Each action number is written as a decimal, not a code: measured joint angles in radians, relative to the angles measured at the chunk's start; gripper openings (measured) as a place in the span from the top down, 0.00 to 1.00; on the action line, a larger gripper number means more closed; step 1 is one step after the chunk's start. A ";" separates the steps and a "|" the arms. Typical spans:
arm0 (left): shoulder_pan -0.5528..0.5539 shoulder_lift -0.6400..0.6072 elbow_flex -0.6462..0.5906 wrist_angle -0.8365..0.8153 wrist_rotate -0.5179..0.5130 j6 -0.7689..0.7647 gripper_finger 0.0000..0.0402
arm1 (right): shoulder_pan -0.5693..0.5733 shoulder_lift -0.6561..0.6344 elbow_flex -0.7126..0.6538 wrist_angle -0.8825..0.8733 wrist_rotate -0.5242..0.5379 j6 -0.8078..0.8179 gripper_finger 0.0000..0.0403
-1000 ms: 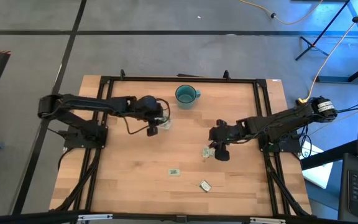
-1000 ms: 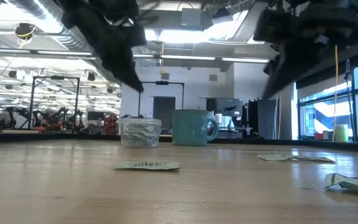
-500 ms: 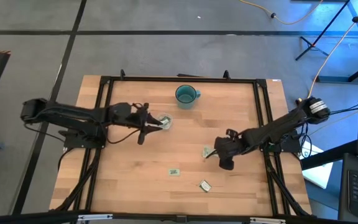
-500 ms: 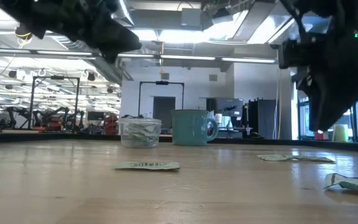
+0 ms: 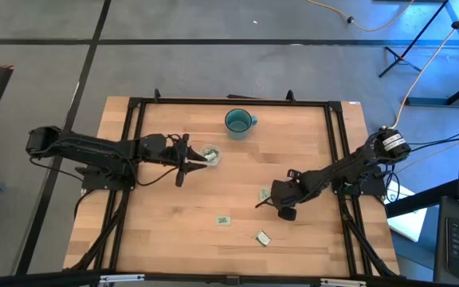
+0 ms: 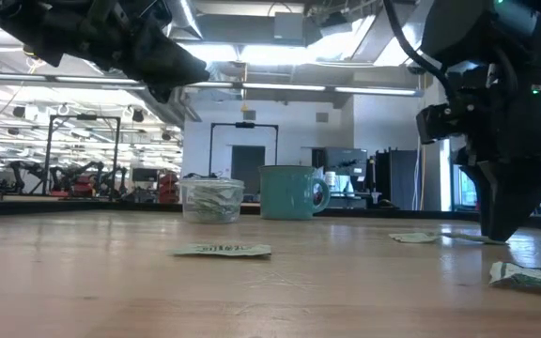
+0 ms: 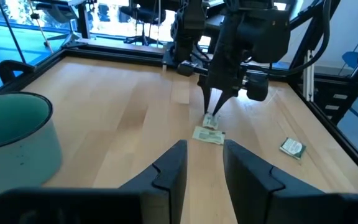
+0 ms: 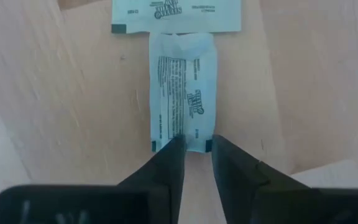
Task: Pick and place Stevia / Truvia into bins
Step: Put the green stevia packet into the transparent container
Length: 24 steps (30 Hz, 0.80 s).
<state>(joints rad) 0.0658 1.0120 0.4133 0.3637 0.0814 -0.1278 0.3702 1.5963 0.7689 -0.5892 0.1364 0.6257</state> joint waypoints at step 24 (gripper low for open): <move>0.000 0.000 0.000 -0.029 0.003 0.000 0.77 | -0.028 -0.020 0.048 -0.087 -0.040 -0.007 0.99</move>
<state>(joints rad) 0.0660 1.0122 0.4133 0.3352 0.0841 -0.1279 0.3425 1.5761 0.8164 -0.6758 0.0963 0.6187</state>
